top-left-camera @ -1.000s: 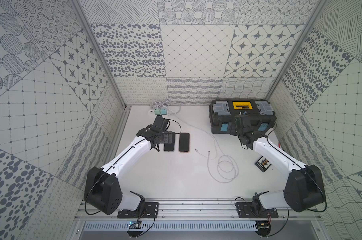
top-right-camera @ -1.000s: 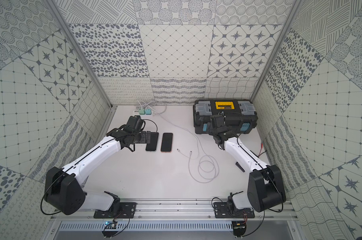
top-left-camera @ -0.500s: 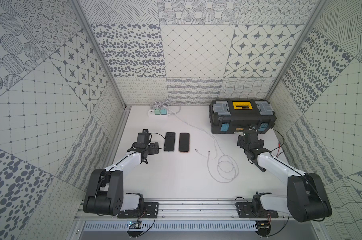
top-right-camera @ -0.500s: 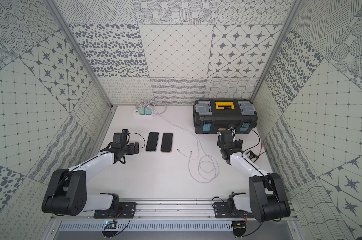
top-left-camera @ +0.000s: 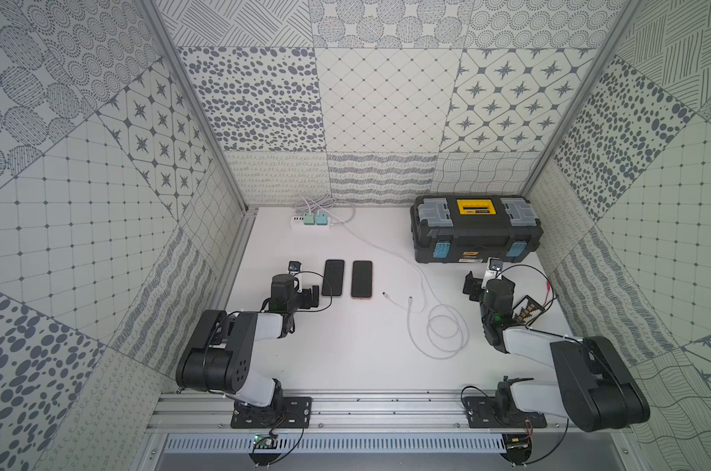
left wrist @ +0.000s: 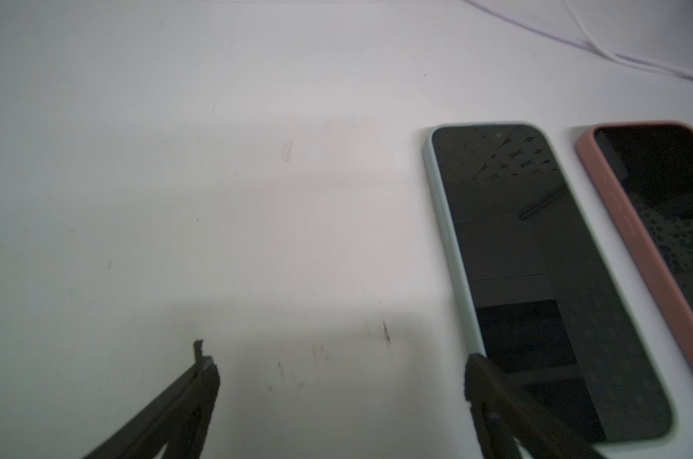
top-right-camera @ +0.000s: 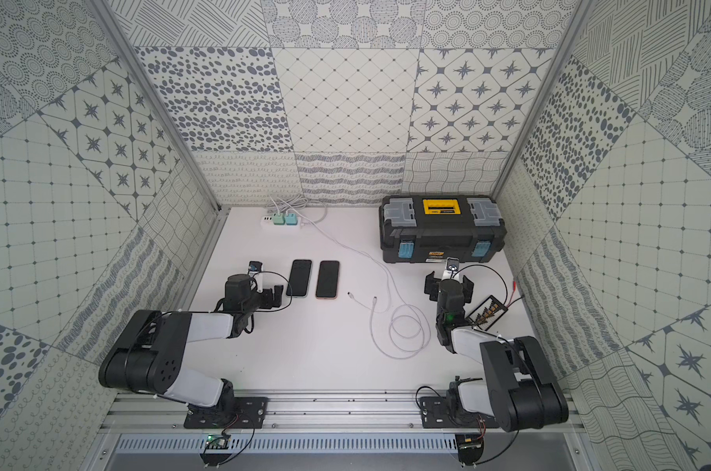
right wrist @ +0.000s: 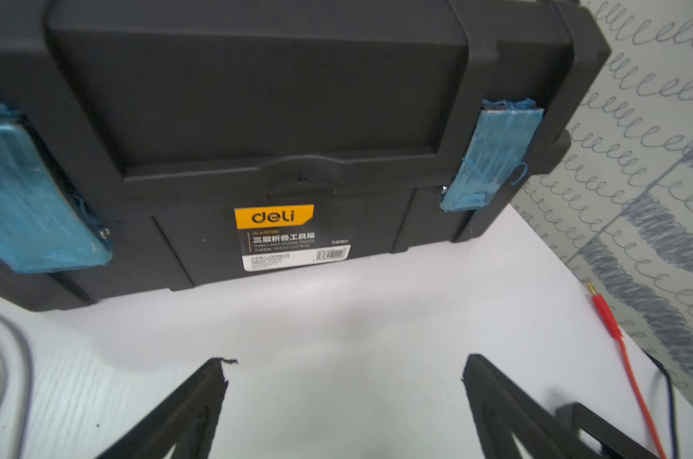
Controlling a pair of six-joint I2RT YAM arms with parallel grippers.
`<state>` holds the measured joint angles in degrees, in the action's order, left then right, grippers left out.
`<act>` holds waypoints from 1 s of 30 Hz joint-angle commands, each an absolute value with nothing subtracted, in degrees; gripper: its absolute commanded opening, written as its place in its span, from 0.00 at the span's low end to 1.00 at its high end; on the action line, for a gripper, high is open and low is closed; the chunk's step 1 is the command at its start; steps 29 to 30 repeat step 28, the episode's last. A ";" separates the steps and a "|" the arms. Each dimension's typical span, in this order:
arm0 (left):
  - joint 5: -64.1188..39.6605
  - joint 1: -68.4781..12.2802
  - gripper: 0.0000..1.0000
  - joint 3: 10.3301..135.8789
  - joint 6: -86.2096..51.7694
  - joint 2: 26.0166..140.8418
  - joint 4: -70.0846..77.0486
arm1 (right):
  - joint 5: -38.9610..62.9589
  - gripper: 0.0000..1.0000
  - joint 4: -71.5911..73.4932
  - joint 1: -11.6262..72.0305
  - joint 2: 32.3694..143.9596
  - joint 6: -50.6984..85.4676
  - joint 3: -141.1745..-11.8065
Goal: Unplug the charging cable from the phone
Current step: Reset both arms
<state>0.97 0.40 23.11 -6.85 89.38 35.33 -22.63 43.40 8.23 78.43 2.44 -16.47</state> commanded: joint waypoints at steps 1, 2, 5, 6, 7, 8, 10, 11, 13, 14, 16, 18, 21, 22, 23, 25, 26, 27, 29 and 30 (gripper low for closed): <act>1.62 -0.90 0.99 22.16 -3.46 90.35 51.29 | -18.36 0.97 62.56 7.57 85.59 1.24 -15.05; 1.73 -0.96 0.99 21.96 -3.55 90.42 52.55 | -16.67 0.97 66.73 7.34 89.26 0.68 -14.57; 1.50 -1.02 0.99 22.27 -3.29 90.53 51.95 | -14.65 0.97 66.52 6.77 90.31 0.92 -15.53; 1.41 -1.11 0.99 22.73 -3.40 90.23 50.46 | -11.75 0.97 61.42 5.69 88.84 1.43 -16.83; 1.41 -1.25 0.99 22.72 -2.97 90.31 50.70 | -9.94 0.97 61.41 4.64 89.76 1.77 -17.51; 1.46 -1.42 0.99 22.64 -2.88 90.48 51.07 | -8.10 0.97 61.82 3.93 90.54 2.02 -17.99; 1.42 -1.68 0.99 22.99 -2.39 90.38 50.39 | -6.44 0.97 59.69 3.38 89.75 2.27 -18.02; 1.64 -1.88 0.99 23.06 -2.20 90.46 50.44 | -5.88 0.97 60.49 3.24 89.75 2.21 -17.78; 2.24 -2.27 0.99 22.97 -1.97 90.44 50.48 | -4.49 0.97 60.68 3.03 90.10 1.85 -18.10; 2.81 -2.61 0.99 22.79 -1.61 90.48 50.76 | -4.37 0.97 59.62 2.76 89.97 2.18 -18.52; 3.78 -3.31 0.99 22.26 -1.13 90.44 51.74 | -4.80 0.97 57.21 2.18 89.86 3.30 -19.87; 4.40 -3.74 0.99 21.92 -0.82 90.44 52.48 | -5.06 0.97 55.79 2.11 89.81 3.42 -20.45; 4.68 -4.02 0.99 21.64 -0.65 90.45 53.11 | -5.47 0.97 53.74 2.11 89.70 3.50 -21.42; 4.66 -3.95 0.99 21.69 -0.69 90.51 53.09 | -5.29 0.97 53.85 2.15 89.80 3.31 -21.44; 4.35 -3.80 0.99 21.97 -0.81 90.55 52.64 | -5.13 0.97 53.64 2.18 89.70 3.32 -21.47; 3.88 -3.43 0.99 22.41 -1.16 90.48 51.60 | -5.10 0.97 53.46 2.13 89.73 3.31 -21.59; 3.87 -3.37 0.99 22.28 -1.16 90.47 51.82 | -5.10 0.97 53.44 2.16 89.69 3.27 -21.62; 4.20 -3.68 0.99 21.92 -0.90 90.41 52.27 | -5.10 0.97 53.51 2.16 89.73 3.25 -21.66; 4.69 -4.28 0.99 21.18 -0.24 90.39 53.51 | -5.10 0.97 53.52 2.19 89.74 3.31 -21.61; 4.69 -4.28 0.99 21.18 -0.24 90.39 53.51 | -5.10 0.97 53.52 2.19 89.74 3.31 -21.61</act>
